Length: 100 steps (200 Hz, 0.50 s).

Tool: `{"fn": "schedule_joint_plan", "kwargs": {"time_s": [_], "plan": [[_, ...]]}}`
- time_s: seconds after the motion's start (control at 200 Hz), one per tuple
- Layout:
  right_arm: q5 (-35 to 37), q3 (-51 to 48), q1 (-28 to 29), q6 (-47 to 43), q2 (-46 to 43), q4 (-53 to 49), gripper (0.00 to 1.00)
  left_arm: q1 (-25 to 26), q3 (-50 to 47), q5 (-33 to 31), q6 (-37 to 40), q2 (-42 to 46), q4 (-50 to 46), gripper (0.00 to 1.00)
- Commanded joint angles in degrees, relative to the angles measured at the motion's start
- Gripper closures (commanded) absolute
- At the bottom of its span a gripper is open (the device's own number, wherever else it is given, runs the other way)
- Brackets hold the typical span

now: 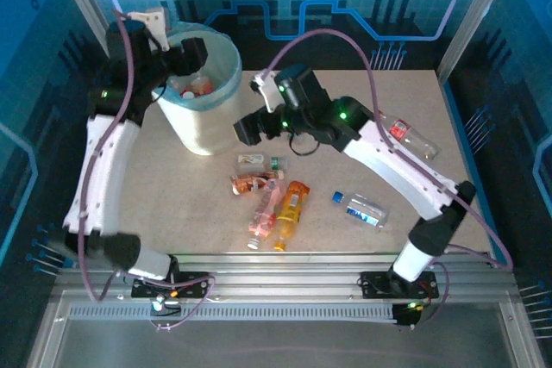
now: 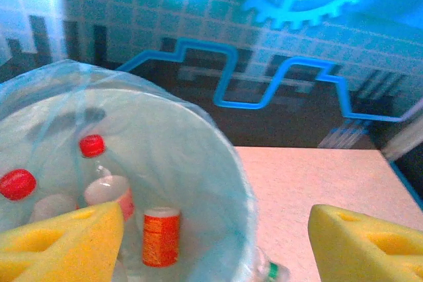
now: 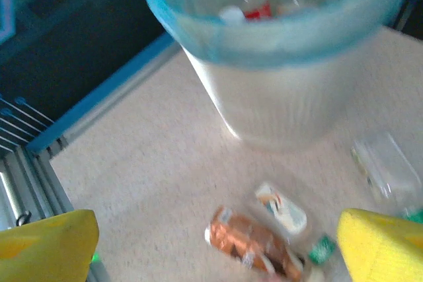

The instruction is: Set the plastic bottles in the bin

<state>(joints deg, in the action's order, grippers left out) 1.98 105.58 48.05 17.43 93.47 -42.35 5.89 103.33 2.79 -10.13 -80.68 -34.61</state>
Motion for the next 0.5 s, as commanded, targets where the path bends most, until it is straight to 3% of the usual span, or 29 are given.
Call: {"fn": "schedule_joint_plan", "kwargs": {"time_s": [0.0, 0.15, 0.325, 0.495], "plan": [[6.3, -9.7, 0.9, 10.9, -5.9, -0.2, 0.06, 4.2, -7.4, -0.3, 2.2, 5.8, 1.7, 0.26], [13.8, -24.4, 4.3, 20.6, -11.9, 0.8, 0.05, 13.0, -19.4, 2.5, 5.6, 14.1, 3.8, 0.25], [17.2, -38.6, 9.1, 31.2, -14.8, 4.1, 0.03, 20.2, -29.5, 8.5, 8.8, 19.6, 1.4, 0.25], [18.7, -46.7, 13.4, 39.6, -12.7, 7.9, 0.01, 24.6, -34.2, 7.3, 8.7, 21.6, -1.7, 0.25]]}}
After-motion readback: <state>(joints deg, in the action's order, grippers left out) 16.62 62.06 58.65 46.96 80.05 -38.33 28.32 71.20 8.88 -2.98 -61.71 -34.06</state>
